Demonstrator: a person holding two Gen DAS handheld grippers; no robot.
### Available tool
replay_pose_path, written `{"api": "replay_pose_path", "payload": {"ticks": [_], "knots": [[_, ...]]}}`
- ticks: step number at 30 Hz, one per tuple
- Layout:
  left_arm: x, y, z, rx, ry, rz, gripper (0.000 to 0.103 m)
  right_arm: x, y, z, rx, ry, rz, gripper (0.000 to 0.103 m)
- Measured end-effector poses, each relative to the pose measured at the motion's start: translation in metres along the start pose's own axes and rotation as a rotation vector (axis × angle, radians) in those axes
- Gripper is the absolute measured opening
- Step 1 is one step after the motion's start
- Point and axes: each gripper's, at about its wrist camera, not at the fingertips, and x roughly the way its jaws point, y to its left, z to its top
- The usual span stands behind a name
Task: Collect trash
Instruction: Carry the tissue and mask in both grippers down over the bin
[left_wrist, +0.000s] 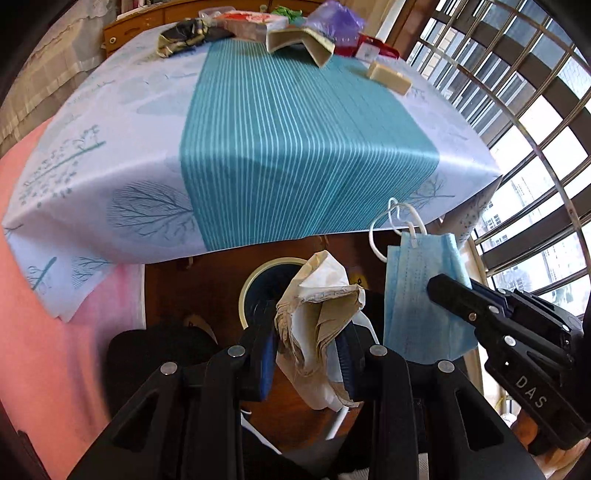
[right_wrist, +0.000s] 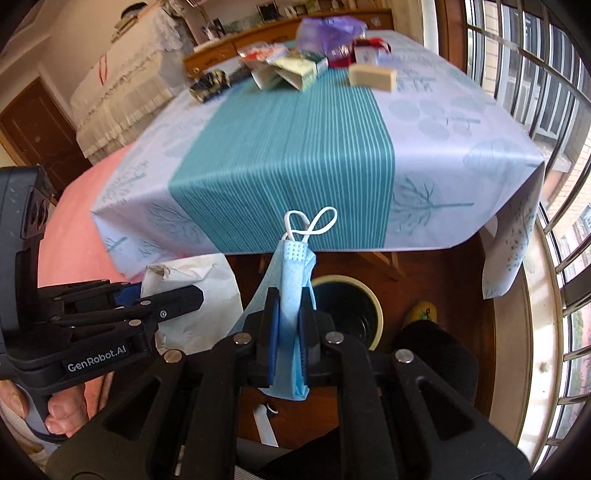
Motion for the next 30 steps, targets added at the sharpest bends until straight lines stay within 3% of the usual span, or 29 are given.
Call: {"api": "replay_pose_path", "payload": {"ticks": [7, 11, 19, 26, 30], "knots": [[0.073, 0.002, 0.007, 0.049, 0.043, 0.051, 0.028, 0.072, -0.034, -0.013, 0.107, 0.106, -0.033, 0.007], [0.111, 0.003, 0.010, 0.082, 0.028, 0.067, 0.028, 0.117, -0.052, -0.022, 0.153, 0.167, -0.028, 0.007], [0.201, 0.023, 0.014, 0.024, 0.095, 0.076, 0.028, 0.208, -0.078, -0.055, 0.121, 0.200, -0.155, 0.007], [0.247, 0.023, 0.017, 0.067, 0.149, 0.144, 0.029, 0.247, -0.103, -0.059, 0.238, 0.238, -0.108, 0.007], [0.260, 0.029, 0.023, 0.045, 0.188, 0.151, 0.039, 0.258, -0.106, -0.059, 0.281, 0.279, -0.075, 0.009]]}}
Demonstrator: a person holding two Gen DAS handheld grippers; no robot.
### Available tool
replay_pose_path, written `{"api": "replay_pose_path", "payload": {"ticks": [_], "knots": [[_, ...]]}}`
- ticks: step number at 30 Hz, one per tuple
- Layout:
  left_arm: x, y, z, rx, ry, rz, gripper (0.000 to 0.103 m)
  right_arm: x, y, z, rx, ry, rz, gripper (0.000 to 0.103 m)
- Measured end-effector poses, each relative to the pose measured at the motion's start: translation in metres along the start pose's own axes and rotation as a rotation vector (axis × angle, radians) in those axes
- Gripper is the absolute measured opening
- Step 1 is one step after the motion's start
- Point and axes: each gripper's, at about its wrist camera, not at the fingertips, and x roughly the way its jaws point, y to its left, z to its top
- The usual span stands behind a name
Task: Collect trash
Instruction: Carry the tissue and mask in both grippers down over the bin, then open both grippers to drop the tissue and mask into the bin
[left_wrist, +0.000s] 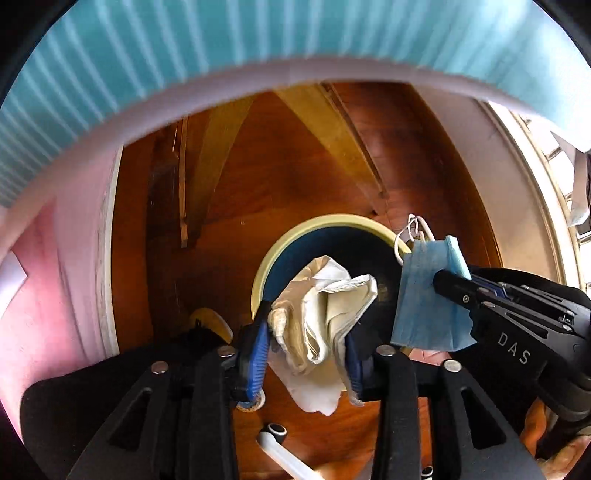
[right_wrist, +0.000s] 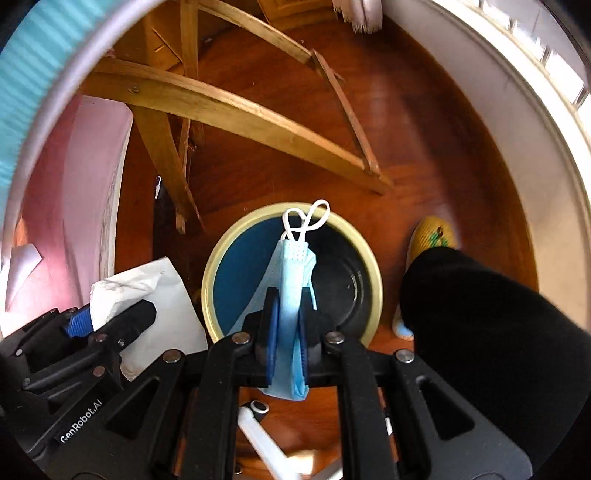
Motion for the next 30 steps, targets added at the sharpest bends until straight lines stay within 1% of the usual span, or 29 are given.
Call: {"api": "replay_pose_path", "payload": {"ticks": [1, 2, 3, 4, 5, 7, 10, 14, 20, 26, 30], "knots": [[0.004, -0.003, -0.004, -0.007, 0.006, 0.001, 0.043, 0.004, -0.001, 0.001, 0.004, 0.010, 0.004, 0.013], [0.006, -0.002, -0.002, -0.009, 0.009, 0.005, 0.046, 0.009, -0.005, 0.002, 0.004, 0.013, 0.004, 0.021], [0.006, -0.003, -0.002, -0.010, 0.014, 0.012, 0.053, 0.011, -0.006, 0.003, 0.003, 0.015, 0.005, 0.026], [0.009, -0.005, -0.005, -0.010, 0.015, 0.018, 0.060, 0.012, -0.007, 0.003, 0.001, 0.013, 0.010, 0.037], [0.009, -0.006, -0.003, -0.008, 0.010, 0.022, 0.063, 0.015, -0.007, 0.005, 0.000, 0.012, 0.014, 0.047], [0.013, -0.005, -0.010, -0.002, 0.000, 0.034, 0.067, 0.017, -0.008, 0.004, -0.002, 0.011, 0.012, 0.048], [0.012, -0.001, -0.015, -0.006, 0.000, 0.026, 0.072, 0.023, -0.010, 0.005, 0.013, 0.022, 0.015, 0.048], [0.012, 0.000, -0.019, -0.010, -0.005, 0.018, 0.073, 0.029, -0.012, 0.007, 0.018, 0.026, 0.010, 0.049], [0.004, 0.007, -0.023, -0.039, -0.025, 0.005, 0.073, 0.028, -0.010, 0.006, 0.002, 0.012, 0.004, 0.049], [-0.017, 0.019, -0.028, -0.084, -0.056, -0.013, 0.073, 0.017, -0.005, 0.004, -0.020, -0.019, -0.010, 0.049], [-0.038, 0.019, -0.031, -0.057, -0.069, 0.002, 0.073, -0.001, 0.003, 0.002, -0.056, -0.030, -0.009, 0.049]]}}
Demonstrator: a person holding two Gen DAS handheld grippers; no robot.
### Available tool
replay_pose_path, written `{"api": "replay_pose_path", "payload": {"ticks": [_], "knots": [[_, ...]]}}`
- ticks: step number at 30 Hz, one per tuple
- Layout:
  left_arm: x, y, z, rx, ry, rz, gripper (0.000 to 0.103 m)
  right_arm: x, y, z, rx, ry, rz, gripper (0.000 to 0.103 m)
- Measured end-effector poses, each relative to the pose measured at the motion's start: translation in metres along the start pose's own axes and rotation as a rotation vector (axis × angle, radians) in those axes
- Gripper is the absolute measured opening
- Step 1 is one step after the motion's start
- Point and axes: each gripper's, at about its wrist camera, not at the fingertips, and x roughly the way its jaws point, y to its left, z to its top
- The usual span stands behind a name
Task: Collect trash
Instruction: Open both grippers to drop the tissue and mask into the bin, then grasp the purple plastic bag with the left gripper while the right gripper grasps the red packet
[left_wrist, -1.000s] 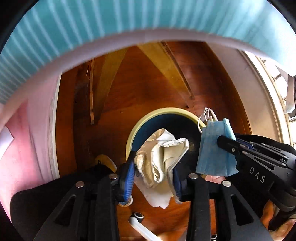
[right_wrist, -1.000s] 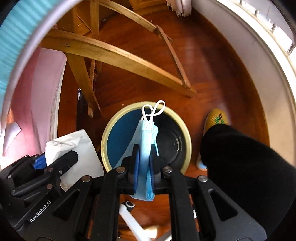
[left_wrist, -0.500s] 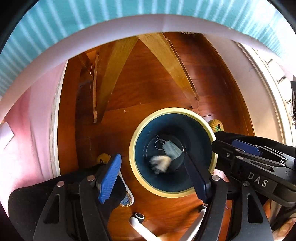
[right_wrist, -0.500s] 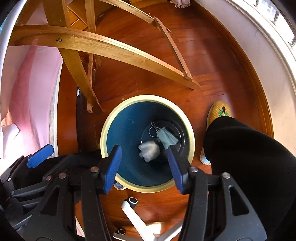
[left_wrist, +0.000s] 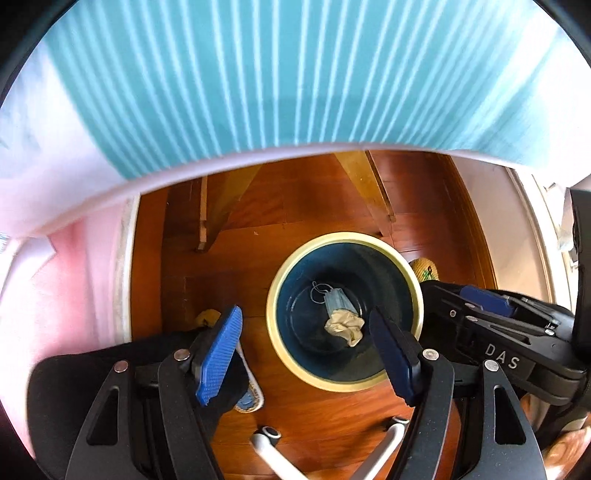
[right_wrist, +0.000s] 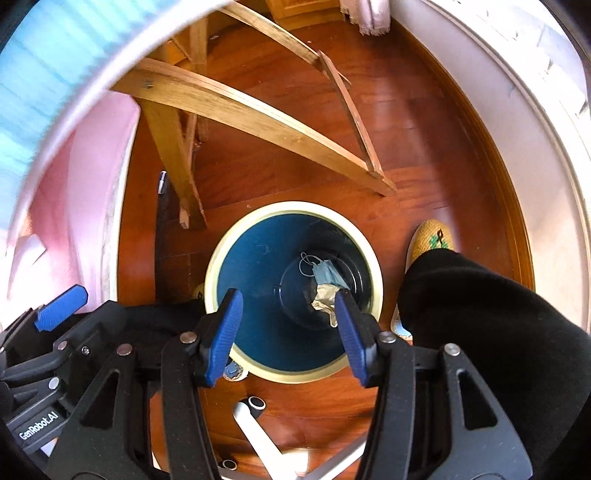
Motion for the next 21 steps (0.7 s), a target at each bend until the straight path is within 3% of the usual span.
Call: {"api": "replay_pose_path", "payload": {"ticks": [8, 17, 21], "knots": [[-0.072, 0.008, -0.005, 0.054, -0.110, -0.027, 0.073, -0.066, 0.030, -0.013, -0.175, -0.034, 0.037, 0.050], [-0.163, 0.034, 0.025, -0.009, -0.199, -0.060, 0.073, -0.164, 0.054, -0.012, -0.316, -0.216, 0.095, 0.050], [-0.202, 0.037, 0.047, -0.019, -0.258, -0.027, 0.073, -0.208, 0.073, -0.003, -0.393, -0.282, 0.098, 0.050]]}}
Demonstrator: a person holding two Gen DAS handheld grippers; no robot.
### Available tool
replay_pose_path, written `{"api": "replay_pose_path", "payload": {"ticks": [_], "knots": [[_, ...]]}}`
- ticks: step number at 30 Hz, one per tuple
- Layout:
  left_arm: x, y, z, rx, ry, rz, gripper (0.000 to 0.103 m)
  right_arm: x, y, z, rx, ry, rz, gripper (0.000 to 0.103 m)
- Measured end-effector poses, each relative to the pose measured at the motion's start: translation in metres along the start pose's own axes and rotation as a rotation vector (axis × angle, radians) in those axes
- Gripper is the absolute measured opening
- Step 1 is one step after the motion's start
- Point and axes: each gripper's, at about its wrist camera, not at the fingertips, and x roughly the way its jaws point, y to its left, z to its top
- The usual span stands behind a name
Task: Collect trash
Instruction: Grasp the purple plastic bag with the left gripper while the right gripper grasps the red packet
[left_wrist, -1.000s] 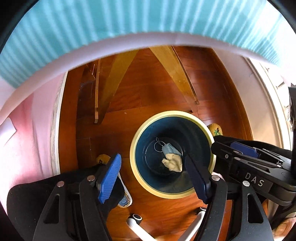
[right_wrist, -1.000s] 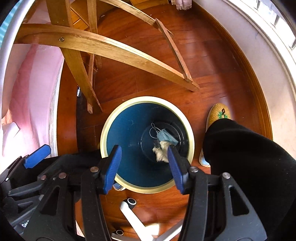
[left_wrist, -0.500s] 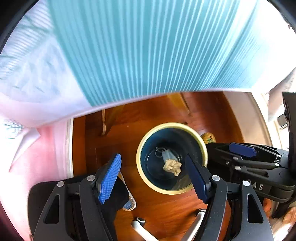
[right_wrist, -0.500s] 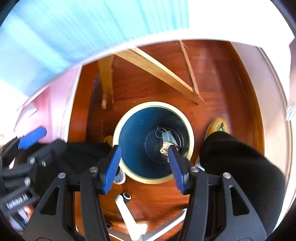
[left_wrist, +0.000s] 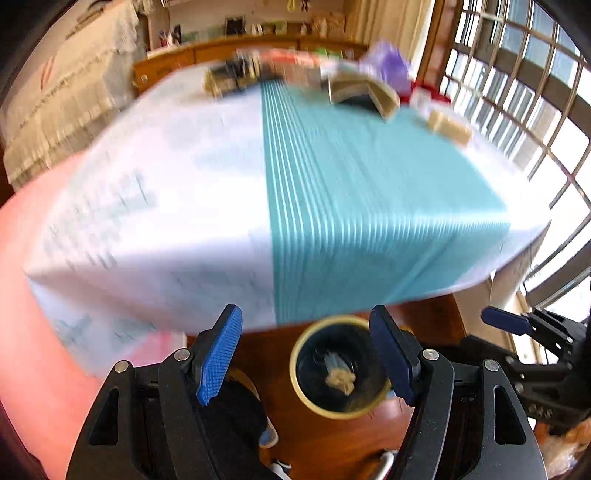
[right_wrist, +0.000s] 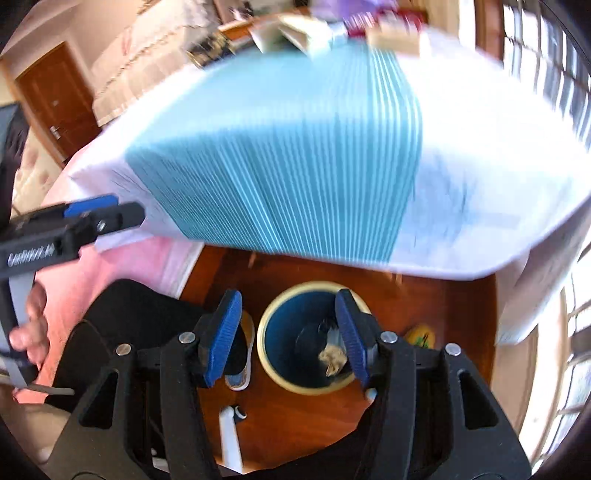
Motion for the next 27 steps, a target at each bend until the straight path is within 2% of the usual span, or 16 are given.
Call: {"api": "replay_pose_path", "payload": {"ticks": [3, 6, 9, 13, 17, 19, 25, 27], "knots": [[-0.022, -0.001, 0.026, -0.005, -0.027, 0.008, 0.073, -0.027, 0.009, 0.026, -0.037, -0.043, -0.013, 0.050], [-0.034, -0.006, 0.053, 0.000, -0.010, 0.003, 0.073, -0.049, 0.010, 0.052, -0.036, -0.082, -0.017, 0.050], [-0.042, -0.009, 0.081, -0.015, -0.006, -0.044, 0.073, -0.068, -0.002, 0.088, 0.010, -0.119, -0.007, 0.050], [-0.040, -0.026, 0.130, 0.036, -0.013, -0.013, 0.073, -0.087, -0.024, 0.131, 0.098, -0.158, -0.028, 0.050], [-0.033, -0.044, 0.190, 0.088, -0.021, -0.024, 0.072, -0.086, -0.058, 0.178, 0.163, -0.184, -0.053, 0.050], [-0.022, -0.055, 0.221, 0.118, -0.060, -0.028, 0.072, -0.078, -0.076, 0.204, 0.192, -0.187, -0.068, 0.050], [0.033, -0.090, 0.307, 0.186, -0.045, -0.026, 0.073, -0.025, -0.145, 0.265, 0.356, -0.100, -0.007, 0.051], [0.054, -0.100, 0.328, 0.197, -0.031, -0.025, 0.073, -0.009, -0.161, 0.276, 0.390, -0.101, -0.002, 0.057]]}}
